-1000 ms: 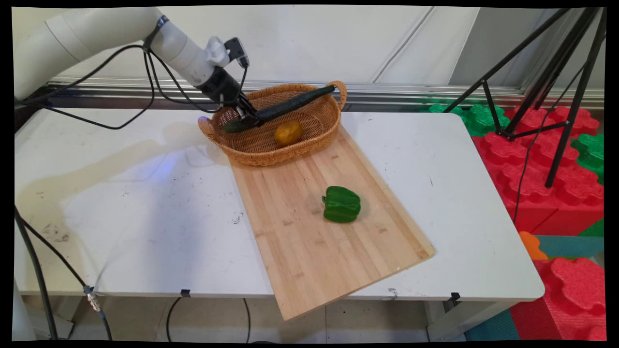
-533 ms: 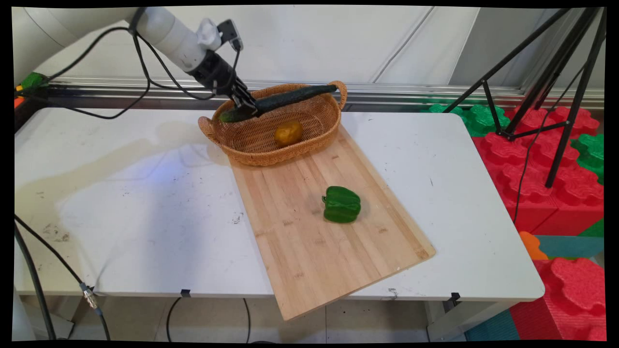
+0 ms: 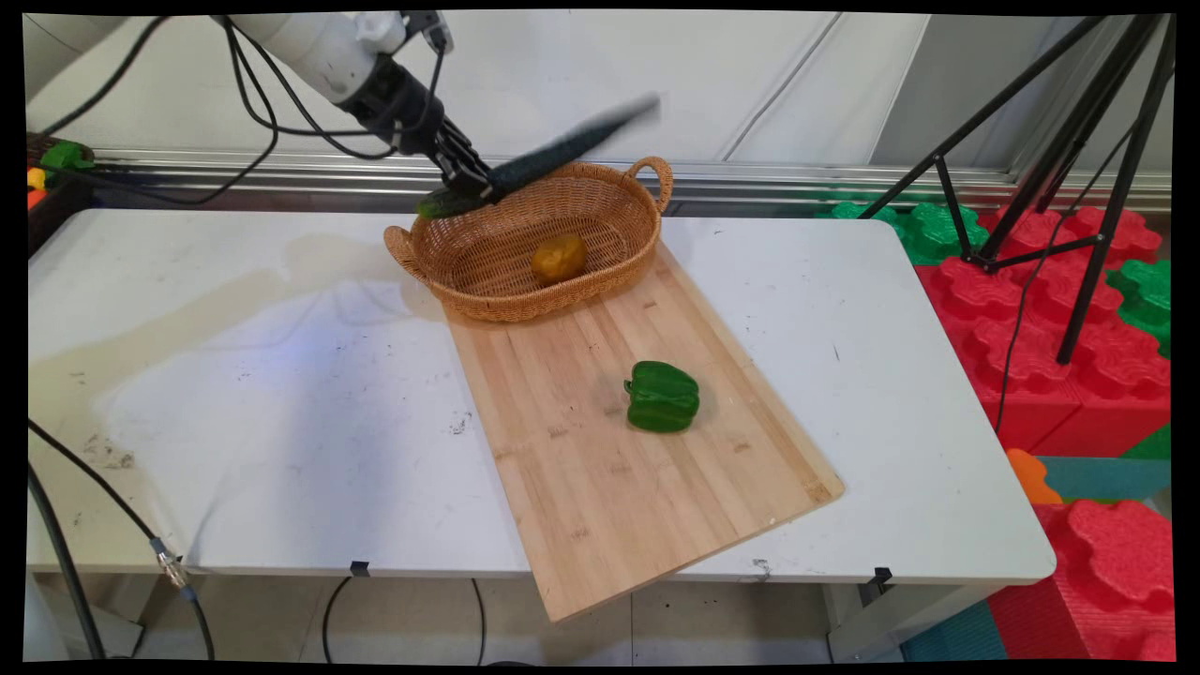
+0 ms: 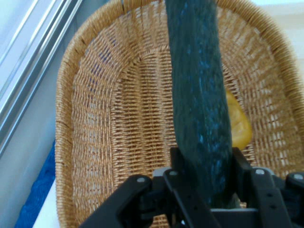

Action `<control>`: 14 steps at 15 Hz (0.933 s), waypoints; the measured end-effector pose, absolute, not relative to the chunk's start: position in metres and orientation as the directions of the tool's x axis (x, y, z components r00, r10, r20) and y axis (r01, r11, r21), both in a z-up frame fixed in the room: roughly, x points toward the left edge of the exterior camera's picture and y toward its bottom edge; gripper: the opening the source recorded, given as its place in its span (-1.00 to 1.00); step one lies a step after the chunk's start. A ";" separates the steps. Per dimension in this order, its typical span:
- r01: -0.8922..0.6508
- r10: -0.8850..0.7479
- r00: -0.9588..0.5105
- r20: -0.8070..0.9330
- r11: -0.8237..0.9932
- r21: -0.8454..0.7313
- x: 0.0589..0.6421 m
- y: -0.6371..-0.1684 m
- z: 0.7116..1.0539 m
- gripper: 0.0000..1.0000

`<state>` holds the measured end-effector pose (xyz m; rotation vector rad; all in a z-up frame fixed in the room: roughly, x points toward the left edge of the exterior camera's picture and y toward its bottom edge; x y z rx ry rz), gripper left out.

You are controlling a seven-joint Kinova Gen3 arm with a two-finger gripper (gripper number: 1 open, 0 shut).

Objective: Place the picked object on the cutting board

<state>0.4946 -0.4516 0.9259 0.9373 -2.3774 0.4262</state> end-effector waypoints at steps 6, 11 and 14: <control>-0.725 -0.558 -0.581 0.592 0.685 -0.066 0.497 -0.430 0.961 -1.00; -0.732 -0.578 -0.559 0.595 0.681 -0.027 0.489 -0.415 0.972 -1.00; -0.735 -0.605 -0.535 0.589 0.677 0.028 0.476 -0.402 0.972 -1.00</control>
